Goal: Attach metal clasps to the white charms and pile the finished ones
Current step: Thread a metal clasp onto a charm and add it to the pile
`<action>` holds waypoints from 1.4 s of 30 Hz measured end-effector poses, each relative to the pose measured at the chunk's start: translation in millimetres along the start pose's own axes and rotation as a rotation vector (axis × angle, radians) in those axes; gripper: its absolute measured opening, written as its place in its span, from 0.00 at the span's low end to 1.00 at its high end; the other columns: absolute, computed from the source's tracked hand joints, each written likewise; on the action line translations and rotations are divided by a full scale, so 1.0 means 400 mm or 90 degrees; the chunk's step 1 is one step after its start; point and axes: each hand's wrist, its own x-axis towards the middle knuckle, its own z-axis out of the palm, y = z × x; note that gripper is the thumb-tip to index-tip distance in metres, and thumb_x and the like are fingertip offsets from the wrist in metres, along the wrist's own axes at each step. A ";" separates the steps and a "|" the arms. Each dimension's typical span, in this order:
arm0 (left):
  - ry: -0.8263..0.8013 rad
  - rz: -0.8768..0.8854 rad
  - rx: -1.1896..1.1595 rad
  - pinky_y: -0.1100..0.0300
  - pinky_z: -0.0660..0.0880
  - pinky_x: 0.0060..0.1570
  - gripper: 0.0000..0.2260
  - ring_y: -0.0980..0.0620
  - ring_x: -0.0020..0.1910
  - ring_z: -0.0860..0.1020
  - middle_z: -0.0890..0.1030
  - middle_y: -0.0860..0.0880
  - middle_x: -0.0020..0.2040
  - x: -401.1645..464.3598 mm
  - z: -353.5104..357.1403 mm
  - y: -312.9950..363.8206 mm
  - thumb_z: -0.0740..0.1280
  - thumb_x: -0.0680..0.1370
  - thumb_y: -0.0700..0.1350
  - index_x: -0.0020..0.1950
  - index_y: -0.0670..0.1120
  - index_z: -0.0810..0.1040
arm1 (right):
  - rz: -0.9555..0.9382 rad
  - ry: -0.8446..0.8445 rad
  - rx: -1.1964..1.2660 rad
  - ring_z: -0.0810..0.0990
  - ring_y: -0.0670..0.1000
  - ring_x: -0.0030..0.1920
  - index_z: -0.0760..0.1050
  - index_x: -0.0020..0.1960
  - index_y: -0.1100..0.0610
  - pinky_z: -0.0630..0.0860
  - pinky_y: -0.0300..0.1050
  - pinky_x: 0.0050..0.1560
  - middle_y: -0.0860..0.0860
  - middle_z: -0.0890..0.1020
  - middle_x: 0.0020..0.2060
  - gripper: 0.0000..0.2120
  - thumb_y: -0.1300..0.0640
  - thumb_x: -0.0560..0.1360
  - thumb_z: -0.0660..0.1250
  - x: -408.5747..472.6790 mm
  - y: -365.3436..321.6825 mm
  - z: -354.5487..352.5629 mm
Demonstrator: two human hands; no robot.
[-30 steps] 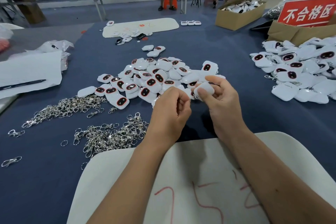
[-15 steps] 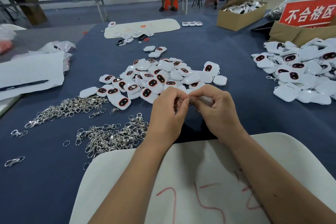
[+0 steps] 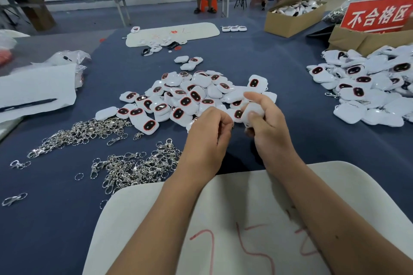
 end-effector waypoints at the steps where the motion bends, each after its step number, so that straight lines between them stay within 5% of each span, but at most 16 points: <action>1: -0.011 0.007 0.006 0.53 0.73 0.43 0.07 0.51 0.42 0.74 0.76 0.52 0.42 0.000 0.000 0.001 0.64 0.80 0.36 0.45 0.46 0.74 | 0.007 0.003 0.007 0.75 0.46 0.38 0.76 0.65 0.53 0.73 0.44 0.42 0.51 0.81 0.44 0.16 0.67 0.81 0.61 0.001 -0.001 -0.001; 7: -0.050 0.016 0.010 0.62 0.67 0.42 0.08 0.54 0.41 0.72 0.75 0.52 0.42 -0.001 -0.002 0.010 0.63 0.81 0.35 0.46 0.46 0.74 | -0.019 0.032 -0.015 0.84 0.59 0.46 0.83 0.57 0.54 0.81 0.55 0.53 0.61 0.86 0.47 0.09 0.62 0.79 0.73 -0.006 -0.007 -0.005; 14: -0.060 0.009 0.019 0.63 0.66 0.42 0.08 0.51 0.42 0.71 0.74 0.50 0.42 -0.002 -0.004 0.014 0.62 0.81 0.33 0.45 0.43 0.73 | -0.033 0.041 -0.012 0.86 0.49 0.45 0.82 0.55 0.53 0.81 0.42 0.48 0.53 0.88 0.44 0.09 0.62 0.77 0.75 -0.007 -0.003 -0.006; 32: -0.055 0.006 0.037 0.56 0.69 0.44 0.08 0.48 0.43 0.71 0.75 0.46 0.44 0.001 -0.003 0.020 0.61 0.80 0.31 0.45 0.41 0.74 | -0.100 0.074 -0.055 0.86 0.52 0.43 0.77 0.52 0.53 0.83 0.49 0.46 0.47 0.85 0.47 0.10 0.62 0.76 0.76 -0.009 0.010 0.002; 42: -0.052 -0.005 0.064 0.53 0.68 0.44 0.07 0.46 0.43 0.71 0.75 0.45 0.44 0.002 0.003 0.016 0.61 0.79 0.29 0.45 0.39 0.73 | -0.107 0.070 -0.062 0.85 0.45 0.43 0.78 0.53 0.57 0.79 0.39 0.43 0.46 0.85 0.49 0.09 0.63 0.76 0.76 -0.011 0.005 0.007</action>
